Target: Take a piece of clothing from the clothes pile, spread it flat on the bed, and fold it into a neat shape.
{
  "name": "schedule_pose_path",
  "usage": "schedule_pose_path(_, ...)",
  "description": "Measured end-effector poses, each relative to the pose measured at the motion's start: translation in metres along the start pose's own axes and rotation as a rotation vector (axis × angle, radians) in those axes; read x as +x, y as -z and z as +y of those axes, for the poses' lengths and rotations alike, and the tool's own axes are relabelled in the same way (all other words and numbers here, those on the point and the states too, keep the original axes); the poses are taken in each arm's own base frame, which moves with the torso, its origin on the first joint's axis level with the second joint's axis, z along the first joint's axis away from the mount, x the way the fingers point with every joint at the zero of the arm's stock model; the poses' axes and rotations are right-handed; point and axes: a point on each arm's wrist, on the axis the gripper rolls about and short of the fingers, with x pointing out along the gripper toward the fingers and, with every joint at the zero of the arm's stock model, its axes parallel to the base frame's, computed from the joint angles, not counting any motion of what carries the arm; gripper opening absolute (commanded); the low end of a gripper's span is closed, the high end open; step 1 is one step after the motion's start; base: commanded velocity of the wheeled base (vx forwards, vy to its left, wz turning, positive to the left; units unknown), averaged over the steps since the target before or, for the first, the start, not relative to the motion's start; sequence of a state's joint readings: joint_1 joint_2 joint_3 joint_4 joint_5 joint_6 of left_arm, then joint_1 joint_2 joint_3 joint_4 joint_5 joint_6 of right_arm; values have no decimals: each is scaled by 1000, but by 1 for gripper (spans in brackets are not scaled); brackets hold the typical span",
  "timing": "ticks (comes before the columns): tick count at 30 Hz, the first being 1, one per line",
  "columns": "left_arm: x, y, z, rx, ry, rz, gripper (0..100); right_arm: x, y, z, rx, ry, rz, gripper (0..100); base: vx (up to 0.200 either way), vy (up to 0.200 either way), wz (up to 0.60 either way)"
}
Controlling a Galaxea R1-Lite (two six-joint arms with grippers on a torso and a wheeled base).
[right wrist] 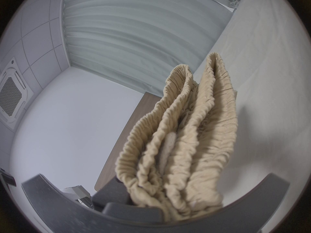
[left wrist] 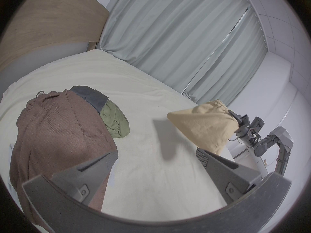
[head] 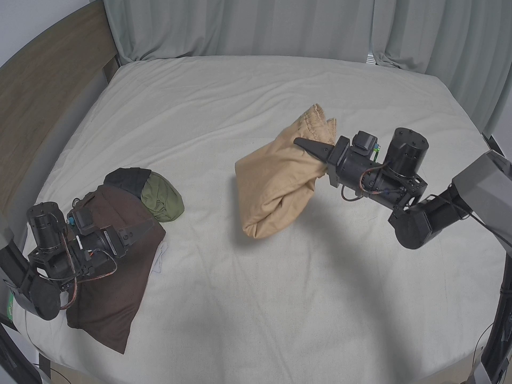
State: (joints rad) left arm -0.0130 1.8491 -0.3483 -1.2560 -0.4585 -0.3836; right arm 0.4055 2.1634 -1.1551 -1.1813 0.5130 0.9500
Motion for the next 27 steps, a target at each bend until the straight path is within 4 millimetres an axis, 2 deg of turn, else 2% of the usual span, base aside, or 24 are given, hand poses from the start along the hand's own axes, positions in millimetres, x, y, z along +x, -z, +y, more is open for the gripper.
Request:
schedule_pose_path(8, -1, 3, -1, -2, 3, 5, 100, 31, -21, -18, -11, -5, -26, 0, 0, 0, 0)
schedule_pose_path(16, -2, 5, -2, -4, 6, 10, 100, 52, -30, -55, -7, 21, -45, 0, 0, 0, 0)
schedule_pose_path(21, -4, 6, -3, -3, 10, 3, 100, 54, -20, -94, 16, 74, -39, 0, 0, 0, 0)
schedule_pose_path(27, -5, 9, -5, -3, 14, 8, 100, 43, 0, -138, 39, 147, -22, 0, 0, 0, 0)
